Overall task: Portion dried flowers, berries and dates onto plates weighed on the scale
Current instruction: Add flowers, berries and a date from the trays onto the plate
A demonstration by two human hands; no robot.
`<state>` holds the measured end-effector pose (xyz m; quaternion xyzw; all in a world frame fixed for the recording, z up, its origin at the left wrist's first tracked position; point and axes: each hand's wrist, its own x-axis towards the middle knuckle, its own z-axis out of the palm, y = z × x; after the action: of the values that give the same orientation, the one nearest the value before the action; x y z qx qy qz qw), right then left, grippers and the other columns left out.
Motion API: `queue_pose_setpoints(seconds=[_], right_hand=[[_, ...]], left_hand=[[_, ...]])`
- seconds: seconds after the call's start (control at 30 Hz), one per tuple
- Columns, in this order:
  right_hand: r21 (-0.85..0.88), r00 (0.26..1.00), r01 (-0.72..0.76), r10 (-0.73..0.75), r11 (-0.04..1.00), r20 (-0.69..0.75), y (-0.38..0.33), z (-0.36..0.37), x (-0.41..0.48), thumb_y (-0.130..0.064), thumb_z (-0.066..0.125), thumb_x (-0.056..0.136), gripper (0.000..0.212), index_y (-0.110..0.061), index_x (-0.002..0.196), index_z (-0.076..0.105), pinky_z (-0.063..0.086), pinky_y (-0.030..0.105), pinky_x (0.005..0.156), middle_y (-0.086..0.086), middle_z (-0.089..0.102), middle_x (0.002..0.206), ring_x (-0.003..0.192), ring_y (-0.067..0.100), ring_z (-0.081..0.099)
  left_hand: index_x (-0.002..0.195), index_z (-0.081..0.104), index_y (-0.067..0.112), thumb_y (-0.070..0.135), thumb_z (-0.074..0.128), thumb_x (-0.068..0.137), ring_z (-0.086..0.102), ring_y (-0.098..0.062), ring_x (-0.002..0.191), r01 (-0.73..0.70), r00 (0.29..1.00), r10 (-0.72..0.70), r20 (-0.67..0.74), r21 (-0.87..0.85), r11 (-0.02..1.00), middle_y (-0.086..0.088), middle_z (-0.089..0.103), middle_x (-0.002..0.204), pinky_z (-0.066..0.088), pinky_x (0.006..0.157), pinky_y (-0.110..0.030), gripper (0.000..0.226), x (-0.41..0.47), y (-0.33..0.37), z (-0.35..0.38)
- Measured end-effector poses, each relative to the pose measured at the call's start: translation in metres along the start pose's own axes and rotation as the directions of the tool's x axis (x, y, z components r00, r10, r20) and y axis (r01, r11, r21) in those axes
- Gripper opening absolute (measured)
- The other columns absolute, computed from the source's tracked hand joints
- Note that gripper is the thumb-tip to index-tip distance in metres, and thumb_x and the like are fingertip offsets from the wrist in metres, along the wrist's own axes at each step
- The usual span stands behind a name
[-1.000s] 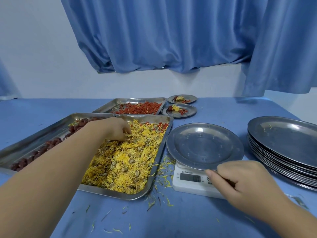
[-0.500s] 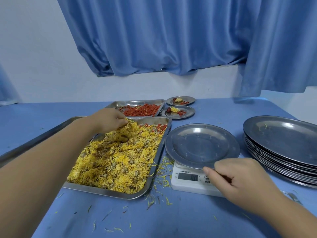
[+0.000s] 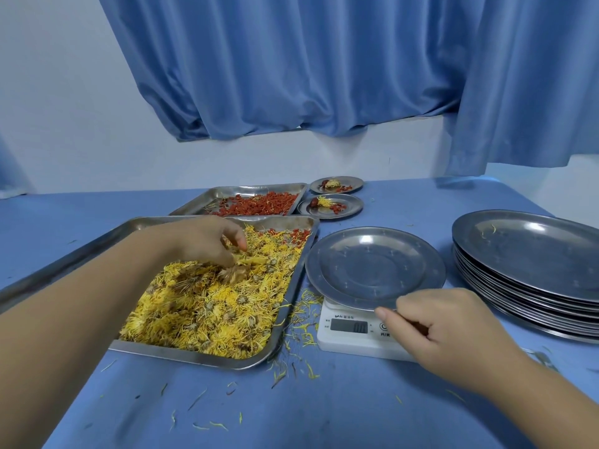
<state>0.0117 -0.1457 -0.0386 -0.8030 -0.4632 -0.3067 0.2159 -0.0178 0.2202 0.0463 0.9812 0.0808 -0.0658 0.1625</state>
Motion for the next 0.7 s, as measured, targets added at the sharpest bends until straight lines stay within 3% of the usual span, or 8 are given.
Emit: queue_pose_setpoints(seconds=[0.1,0.17,0.3,0.33,0.37,0.47,0.6,0.7], right_hand=[[0.011,1.000,0.000,0.000,1.000,-0.005,0.000,-0.001,0.000,-0.040,0.045,0.087,0.045,-0.022,0.055,0.020,0.029,0.024,0.038,-0.008,0.017,0.047,0.042,0.011,0.020],[0.014,1.000,-0.003,0.003,1.000,-0.004,0.000,-0.002,0.000,-0.040,0.045,0.088,0.046,-0.022,0.054,0.020,0.028,0.024,0.038,-0.008,0.017,0.047,0.042,0.011,0.020],[0.014,1.000,-0.008,0.008,1.000,-0.006,-0.001,-0.002,0.001,-0.040,0.045,0.088,0.046,-0.022,0.055,0.019,0.029,0.025,0.038,-0.008,0.017,0.047,0.042,0.011,0.020],[0.014,1.000,-0.008,0.008,1.000,-0.004,-0.001,-0.002,0.001,-0.040,0.045,0.088,0.046,-0.022,0.055,0.019,0.030,0.025,0.038,-0.008,0.018,0.046,0.042,0.011,0.021],[0.013,1.000,-0.009,0.009,1.000,-0.001,-0.001,-0.001,0.000,-0.041,0.045,0.088,0.046,-0.022,0.055,0.020,0.030,0.025,0.038,-0.007,0.018,0.046,0.042,0.010,0.021],[0.006,1.000,-0.012,0.012,1.000,0.000,-0.001,-0.002,0.000,-0.041,0.045,0.088,0.046,-0.022,0.055,0.019,0.027,0.023,0.039,-0.007,0.017,0.047,0.043,0.009,0.019],[0.002,1.000,-0.018,0.018,1.000,0.001,-0.001,-0.003,0.000,-0.041,0.044,0.088,0.046,-0.022,0.055,0.019,0.024,0.023,0.040,-0.007,0.017,0.047,0.043,0.010,0.019],[0.004,1.000,-0.021,0.021,1.000,-0.004,-0.001,-0.004,0.000,-0.041,0.044,0.088,0.046,-0.021,0.055,0.019,0.028,0.024,0.039,-0.006,0.018,0.047,0.043,0.010,0.019]], left_hand=[[0.125,0.055,0.041,0.026,0.075,0.080,0.045,-0.010,0.119,0.050,0.987,-0.075,0.143,0.166,0.985,0.018,0.046,0.125,0.035,0.105,-0.037,0.051,-0.004,0.008,-0.007],[0.132,0.050,0.042,0.021,0.070,0.082,0.041,-0.010,0.126,0.043,0.977,-0.078,0.199,0.178,0.983,0.016,0.043,0.133,0.033,0.108,-0.041,0.058,-0.007,0.016,-0.013],[0.117,0.055,0.049,0.013,0.057,0.087,0.059,0.003,0.108,-0.003,0.985,-0.012,0.171,0.085,0.996,0.025,0.052,0.116,0.049,0.092,-0.038,0.046,-0.011,0.027,-0.013],[0.116,0.057,0.048,0.018,0.058,0.089,0.022,0.005,0.090,-0.007,0.989,-0.005,0.146,0.082,0.997,0.026,0.052,0.115,0.047,0.095,-0.041,0.040,-0.010,0.029,-0.010],[0.118,0.058,0.045,0.026,0.061,0.090,0.050,0.008,0.084,-0.013,0.991,-0.001,0.131,0.108,0.994,0.024,0.053,0.119,0.043,0.101,-0.041,0.034,-0.009,0.030,-0.006],[0.125,0.060,0.032,0.040,0.066,0.088,0.051,-0.004,0.106,-0.048,0.993,0.016,0.115,0.276,0.960,0.016,0.055,0.122,0.039,0.097,-0.027,0.039,-0.004,0.030,0.007],[0.098,0.065,0.036,0.035,0.062,0.093,0.054,0.005,0.088,-0.086,0.995,0.096,-0.025,0.263,0.961,0.018,0.063,0.101,0.039,0.076,-0.021,0.007,-0.003,0.029,0.007],[0.084,0.059,0.040,0.028,0.059,0.094,0.055,0.003,0.085,-0.088,0.981,0.112,-0.160,0.149,0.985,0.019,0.060,0.092,0.038,0.071,-0.022,0.015,-0.006,0.025,-0.005]])
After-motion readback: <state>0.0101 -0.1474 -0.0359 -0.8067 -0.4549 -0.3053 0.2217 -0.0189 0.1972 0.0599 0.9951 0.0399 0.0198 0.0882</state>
